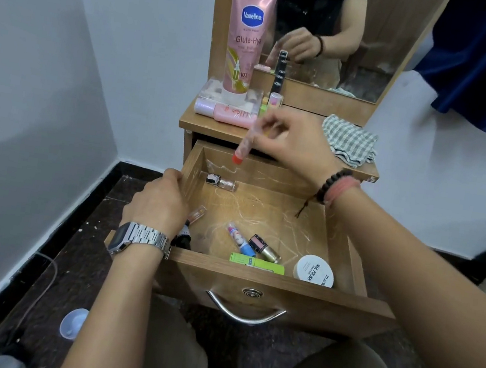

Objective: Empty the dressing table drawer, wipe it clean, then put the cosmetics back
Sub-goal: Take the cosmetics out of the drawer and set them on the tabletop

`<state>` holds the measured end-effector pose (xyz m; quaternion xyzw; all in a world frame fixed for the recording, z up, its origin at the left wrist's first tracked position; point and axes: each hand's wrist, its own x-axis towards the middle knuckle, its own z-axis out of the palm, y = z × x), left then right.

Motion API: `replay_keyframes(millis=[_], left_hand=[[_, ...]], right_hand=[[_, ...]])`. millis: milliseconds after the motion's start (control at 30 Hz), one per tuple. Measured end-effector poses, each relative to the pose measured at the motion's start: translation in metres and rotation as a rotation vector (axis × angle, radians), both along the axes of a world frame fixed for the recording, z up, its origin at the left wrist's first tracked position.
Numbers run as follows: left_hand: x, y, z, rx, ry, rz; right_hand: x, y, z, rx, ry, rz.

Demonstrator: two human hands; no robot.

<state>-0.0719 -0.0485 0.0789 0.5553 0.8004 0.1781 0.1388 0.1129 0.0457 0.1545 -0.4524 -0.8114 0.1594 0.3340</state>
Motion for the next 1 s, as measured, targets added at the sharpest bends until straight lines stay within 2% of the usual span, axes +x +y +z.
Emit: replay_keyframes(millis=[67, 200, 367, 600, 1000], left_hand=[[0.000, 0.000, 0.000, -0.001, 0.000, 0.000], [0.000, -0.001, 0.001, 0.002, -0.006, -0.012], [-0.001, -0.001, 0.000, 0.000, -0.001, -0.007], [-0.002, -0.001, -0.002, 0.006, -0.006, -0.002], [-0.002, -0.001, -0.003, 0.017, -0.002, -0.004]], right_hand=[[-0.004, 0.009, 0.018, 0.165, -0.071, -0.053], [-0.009, 0.029, 0.034, 0.309, -0.278, -0.197], [-0.018, 0.044, 0.033, 0.337, -0.456, -0.273], [-0.023, 0.047, 0.027, 0.273, -0.474, -0.318], [-0.023, 0.045, 0.028, 0.293, -0.450, -0.324]])
